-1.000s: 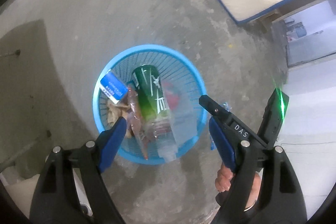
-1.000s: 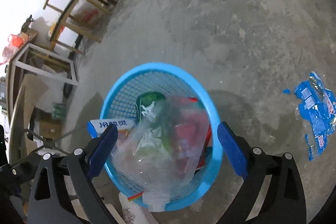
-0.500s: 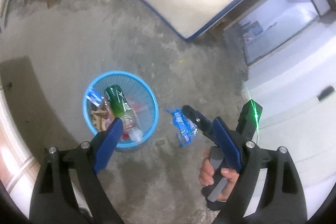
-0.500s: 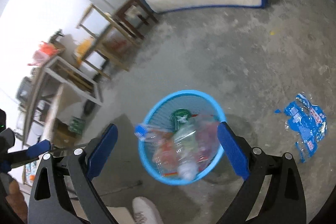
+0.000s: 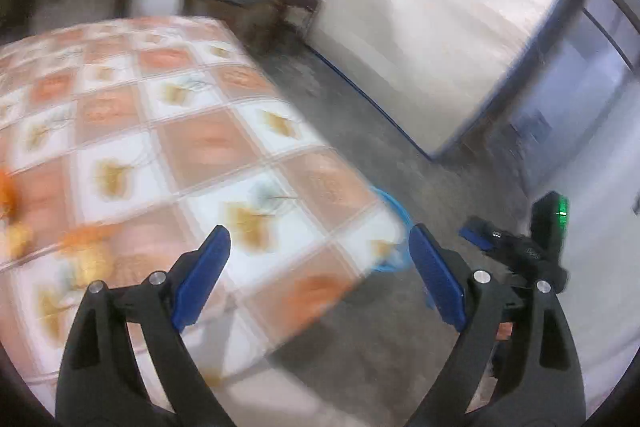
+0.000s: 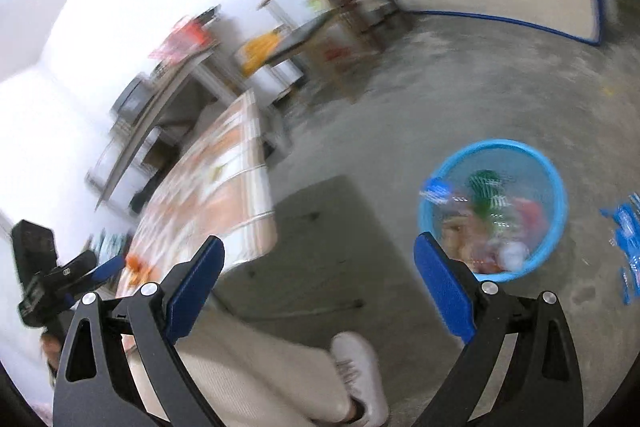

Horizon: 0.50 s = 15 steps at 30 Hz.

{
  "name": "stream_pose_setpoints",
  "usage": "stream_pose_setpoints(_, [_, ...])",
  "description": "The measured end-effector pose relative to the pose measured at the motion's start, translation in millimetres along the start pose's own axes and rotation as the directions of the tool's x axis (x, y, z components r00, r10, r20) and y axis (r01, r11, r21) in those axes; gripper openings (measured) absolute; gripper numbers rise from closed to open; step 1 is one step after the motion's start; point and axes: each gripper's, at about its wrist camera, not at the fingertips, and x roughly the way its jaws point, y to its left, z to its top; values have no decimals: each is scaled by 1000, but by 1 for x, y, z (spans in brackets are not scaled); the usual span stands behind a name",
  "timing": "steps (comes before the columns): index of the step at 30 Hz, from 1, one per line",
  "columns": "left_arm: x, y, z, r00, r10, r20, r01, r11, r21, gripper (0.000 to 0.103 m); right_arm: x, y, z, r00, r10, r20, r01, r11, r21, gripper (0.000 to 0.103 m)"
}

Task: Collect trash
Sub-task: 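Move both tools back toward the table, then grasp the orange peel pile on the table with the left tool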

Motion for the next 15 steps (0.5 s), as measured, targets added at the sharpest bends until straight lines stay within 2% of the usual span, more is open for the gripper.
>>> stream_pose_setpoints(2, [-30,29,-8,997,53,63,-51,998,-22,87,14,32,2,998,41,-40,-44,997,-66,93])
stream_pose_setpoints(4, [-64,63,-18,984,122,132,-117,992,-42,87,33,71,0,993,79,-94,-92,985,-146,93])
stream_pose_setpoints(6, [-85,91,-26,969,184,166,-175,982,-71,87,51,104,-3,983,112,-146,-140,970,-197,93])
stream_pose_setpoints(8, [-104,124,-32,956,240,171,-221,968,-122,87,75,137,-7,966,146,-215,-197,952,-236,93])
stream_pose_setpoints(10, [-114,148,-31,951,261,165,-235,959,-159,87,97,167,-13,948,164,-274,-239,934,-267,93])
stream_pose_setpoints(15, [-109,195,-18,968,234,91,-217,962,-167,88,135,236,-36,910,187,-369,-318,887,-335,93])
